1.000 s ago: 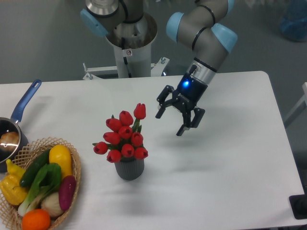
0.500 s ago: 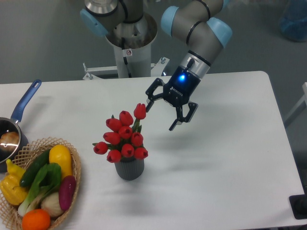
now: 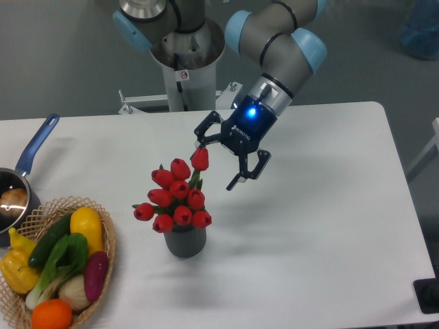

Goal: Pick up the flowers from the vase
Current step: 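Lower the open gripper beside the tulip heads above the vase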

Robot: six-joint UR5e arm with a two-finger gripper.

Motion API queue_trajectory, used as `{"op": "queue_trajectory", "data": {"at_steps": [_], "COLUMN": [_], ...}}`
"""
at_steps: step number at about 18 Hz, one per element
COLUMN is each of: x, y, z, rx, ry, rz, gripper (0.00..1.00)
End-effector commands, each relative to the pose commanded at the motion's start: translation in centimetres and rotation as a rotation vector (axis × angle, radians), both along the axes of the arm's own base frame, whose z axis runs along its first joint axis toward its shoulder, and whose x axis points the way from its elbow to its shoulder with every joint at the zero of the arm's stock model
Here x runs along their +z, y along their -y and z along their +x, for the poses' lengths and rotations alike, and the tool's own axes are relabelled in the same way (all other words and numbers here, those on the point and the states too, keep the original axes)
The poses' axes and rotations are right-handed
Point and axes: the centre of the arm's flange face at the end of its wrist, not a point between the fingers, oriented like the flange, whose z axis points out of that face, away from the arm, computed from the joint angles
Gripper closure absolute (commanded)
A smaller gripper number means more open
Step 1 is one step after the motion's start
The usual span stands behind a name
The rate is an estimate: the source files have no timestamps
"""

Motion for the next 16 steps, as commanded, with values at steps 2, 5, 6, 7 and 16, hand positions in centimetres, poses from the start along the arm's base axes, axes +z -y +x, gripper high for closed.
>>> {"op": "queue_trajectory", "data": {"at_steps": [2,5,6,7,16], "x": [-0.6,-1.3,-1.6,-1.7,-3.5], "y": [0.1,0.4,0.5,0.5,-0.1], "z": [0.1,0.2,0.3,0.4,0.7], "rx": [-0.009,-0.039,-0.038,-0.038,-0.073], "ry": [-0.007,-0.056,-0.050,-0.042,-0.006], "rz": [0.000,0.011,0.015,0.024,0.135], "gripper": [0.00,0.00,0.00,0.00,0.00]}}
